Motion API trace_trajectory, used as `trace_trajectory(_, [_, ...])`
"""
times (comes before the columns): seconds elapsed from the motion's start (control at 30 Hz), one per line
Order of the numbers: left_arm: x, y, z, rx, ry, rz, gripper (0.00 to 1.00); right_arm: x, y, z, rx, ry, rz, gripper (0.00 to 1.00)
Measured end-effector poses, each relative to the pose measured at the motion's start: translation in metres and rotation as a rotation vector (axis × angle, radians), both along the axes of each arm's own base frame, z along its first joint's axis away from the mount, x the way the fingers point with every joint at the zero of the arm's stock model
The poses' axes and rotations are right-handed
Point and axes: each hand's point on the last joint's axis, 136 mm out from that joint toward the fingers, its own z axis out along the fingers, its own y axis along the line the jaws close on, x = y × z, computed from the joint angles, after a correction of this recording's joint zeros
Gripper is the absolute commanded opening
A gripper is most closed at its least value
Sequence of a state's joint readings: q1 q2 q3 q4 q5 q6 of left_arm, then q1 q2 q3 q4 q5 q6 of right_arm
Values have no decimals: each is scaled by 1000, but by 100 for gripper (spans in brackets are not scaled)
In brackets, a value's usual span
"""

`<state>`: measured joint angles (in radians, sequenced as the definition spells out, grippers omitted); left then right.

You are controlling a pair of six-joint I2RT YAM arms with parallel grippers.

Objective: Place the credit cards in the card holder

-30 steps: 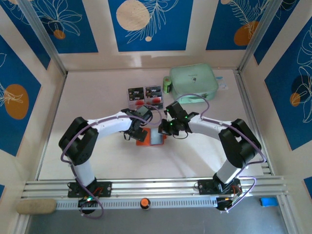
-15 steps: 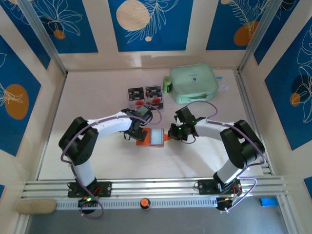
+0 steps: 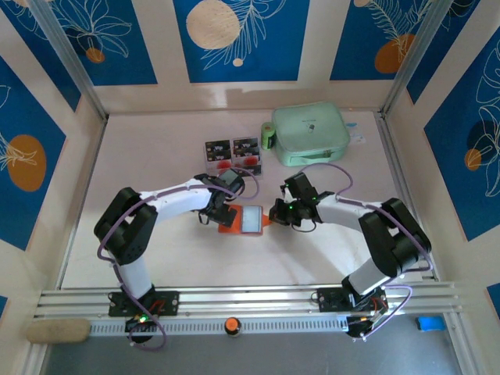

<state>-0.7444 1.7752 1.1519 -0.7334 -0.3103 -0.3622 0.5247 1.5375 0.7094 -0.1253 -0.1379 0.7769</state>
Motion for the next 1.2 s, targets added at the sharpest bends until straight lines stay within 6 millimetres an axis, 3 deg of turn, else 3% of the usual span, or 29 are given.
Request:
trace_trajectory(0.3, [1,-3,4,-16,-6,-1,100,14,32,48,74,-87,63,0])
trace_trajectory(0.43, [1,-3,5,-21,-5,-2,100,17,50,54,93,-92,108,0])
trace_trajectory(0.67, [1,-4,5,-24,-5,-2,100,19,76,36,110,-35,176,0])
trace_trajectory(0.9, [1,-5,6,-26,-7,-2,100,18,89,14,144,37,214,0])
trace_trajectory(1.2, [5,-8,11,-41,-22,1,100,20,101,2,187,77,232,0])
